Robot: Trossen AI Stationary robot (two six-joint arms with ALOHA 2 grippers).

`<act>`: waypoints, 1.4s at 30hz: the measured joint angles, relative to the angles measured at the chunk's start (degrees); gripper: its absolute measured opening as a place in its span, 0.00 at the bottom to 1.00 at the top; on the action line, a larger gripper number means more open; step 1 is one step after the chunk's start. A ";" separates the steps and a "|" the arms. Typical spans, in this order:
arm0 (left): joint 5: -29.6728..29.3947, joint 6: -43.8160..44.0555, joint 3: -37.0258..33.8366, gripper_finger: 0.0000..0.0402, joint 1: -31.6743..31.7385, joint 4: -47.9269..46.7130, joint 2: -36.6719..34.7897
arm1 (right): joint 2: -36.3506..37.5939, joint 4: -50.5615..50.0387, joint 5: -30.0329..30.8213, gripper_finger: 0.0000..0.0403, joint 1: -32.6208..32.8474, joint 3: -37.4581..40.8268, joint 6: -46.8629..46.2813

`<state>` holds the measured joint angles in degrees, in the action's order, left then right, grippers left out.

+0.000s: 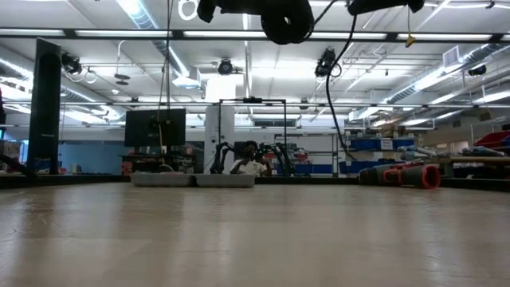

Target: Coil cords

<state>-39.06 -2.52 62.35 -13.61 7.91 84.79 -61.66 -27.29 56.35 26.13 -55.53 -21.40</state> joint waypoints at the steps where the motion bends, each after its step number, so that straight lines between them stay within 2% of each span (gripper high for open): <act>1: -0.09 0.00 0.02 0.00 0.00 0.05 0.00 | 0.37 -0.13 0.35 0.00 0.43 0.00 0.04; 7: -0.10 -0.08 0.04 0.00 -0.02 -1.34 0.00 | 1.42 0.04 3.95 0.00 2.95 0.02 0.93; 17: -0.79 1.49 0.09 0.00 -0.02 -5.28 -0.04 | 0.83 3.45 8.45 0.00 5.64 -5.61 11.65; 23: -1.23 1.51 0.09 0.00 0.00 -5.26 -0.04 | 0.86 7.85 8.72 0.00 6.84 -8.25 18.31; 30: -1.59 1.98 0.09 0.00 0.54 -5.29 -0.04 | -0.64 12.51 3.79 0.00 6.88 -8.66 19.82; 39: -1.71 2.75 0.00 0.00 1.25 -3.86 -0.02 | -9.15 14.67 -2.66 0.00 3.80 -8.66 17.10; 42: -3.46 1.76 0.00 0.00 1.23 -3.77 -0.02 | -11.54 17.16 -4.65 0.00 3.24 -8.67 17.06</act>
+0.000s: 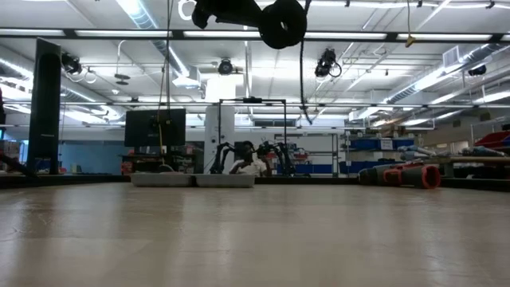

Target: Coil cords

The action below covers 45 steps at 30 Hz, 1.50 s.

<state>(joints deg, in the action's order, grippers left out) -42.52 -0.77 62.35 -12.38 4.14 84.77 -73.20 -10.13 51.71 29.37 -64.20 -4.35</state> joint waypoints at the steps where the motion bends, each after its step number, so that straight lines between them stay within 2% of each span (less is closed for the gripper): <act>1: -0.34 -0.29 0.00 0.00 0.00 0.02 0.00 | -0.71 0.70 -0.75 0.00 -0.19 0.01 0.09; 7: -0.65 -0.47 0.00 0.00 0.07 0.04 0.00 | -2.64 1.15 -3.44 0.00 -1.83 0.01 0.35; 11: -0.71 -0.39 0.00 0.00 0.07 -1.75 0.00 | -0.30 -1.87 -1.08 0.00 -1.89 0.01 0.03; 17: -0.62 -0.18 0.00 0.00 0.28 -2.05 0.00 | 1.23 -1.41 -1.14 0.00 -1.49 0.01 0.36; 35: 0.00 -0.05 0.00 0.00 0.35 -0.40 0.02 | -5.52 8.35 -12.72 0.00 -8.21 0.01 4.16; 45: 2.24 0.13 0.00 0.00 0.35 4.25 0.02 | -9.29 10.10 -14.46 0.00 -10.15 0.01 4.17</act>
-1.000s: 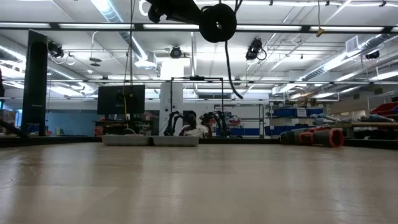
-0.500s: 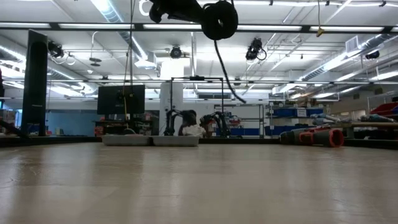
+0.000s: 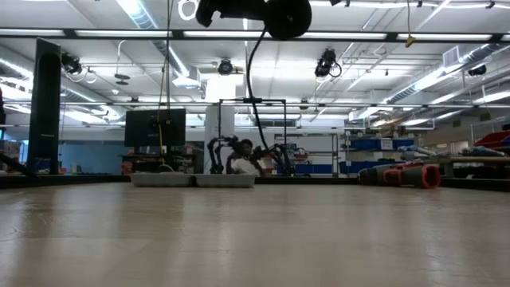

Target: Coil cords

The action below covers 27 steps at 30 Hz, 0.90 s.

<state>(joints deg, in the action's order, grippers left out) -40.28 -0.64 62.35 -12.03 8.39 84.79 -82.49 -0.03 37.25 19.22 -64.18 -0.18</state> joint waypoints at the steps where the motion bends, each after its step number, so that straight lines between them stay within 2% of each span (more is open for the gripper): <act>1: 0.21 -0.01 0.00 0.00 0.00 0.54 0.00 | -0.39 0.00 0.04 0.00 -0.17 0.00 -0.20; 8: 2.81 -0.16 0.00 0.00 0.00 5.73 0.00 | -1.97 -5.03 1.42 0.00 -0.30 0.04 -3.11; 12: 3.53 -0.16 0.00 0.00 0.00 5.89 0.00 | -1.28 -11.50 7.00 0.00 1.36 0.07 -5.33; 22: 5.74 1.13 0.00 0.00 -0.10 4.81 0.00 | 1.67 -29.69 15.17 0.00 5.32 0.02 -16.97; 27: 6.61 1.58 0.00 0.00 -0.11 4.45 0.00 | 1.50 -34.47 15.68 0.00 5.10 0.18 -22.71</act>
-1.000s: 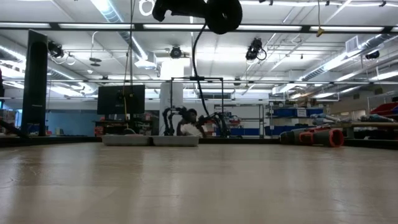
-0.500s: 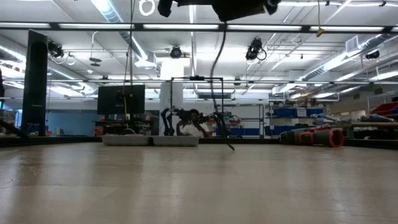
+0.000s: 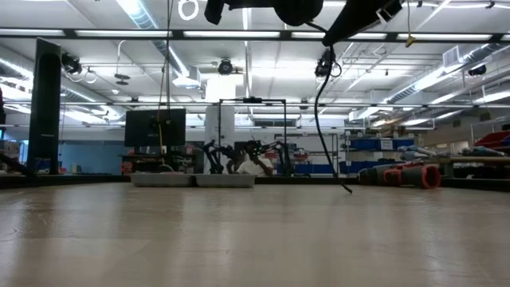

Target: Coil cords

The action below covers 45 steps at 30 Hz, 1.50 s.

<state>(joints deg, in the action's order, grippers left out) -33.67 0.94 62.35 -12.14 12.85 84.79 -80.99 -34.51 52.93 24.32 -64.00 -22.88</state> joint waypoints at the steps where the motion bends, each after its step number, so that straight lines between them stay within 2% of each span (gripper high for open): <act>1: 0.36 0.38 0.00 0.00 0.02 0.18 0.00 | -0.09 -0.03 -0.02 0.00 0.00 0.12 -0.05; 9: 2.30 1.89 -0.02 0.00 -0.12 0.68 0.02 | -0.38 -2.35 -0.36 0.00 -1.13 0.14 -1.14; 18: 3.03 1.38 -0.12 0.00 -0.22 2.62 0.09 | -0.35 -3.88 -4.35 0.00 -2.25 0.12 -2.74; 23: 3.57 0.44 0.15 0.00 -0.24 3.77 0.15 | -1.29 -3.04 -8.95 0.00 -3.44 0.03 -3.37; 33: 2.88 -4.79 0.47 0.00 -0.32 8.45 0.20 | -2.47 1.89 -9.79 0.00 -2.68 0.08 -1.48; 37: 2.63 -4.66 0.55 0.00 -0.35 7.34 0.20 | -1.79 1.90 -9.11 0.00 -2.56 0.24 -0.85; 45: 2.07 -2.31 0.98 0.00 -0.64 6.02 -0.22 | -0.43 1.90 -9.49 0.09 -2.58 0.56 2.23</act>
<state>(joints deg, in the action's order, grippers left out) -31.59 -1.36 63.33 -12.78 18.86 84.58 -81.41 -32.61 43.44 21.73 -63.44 -20.65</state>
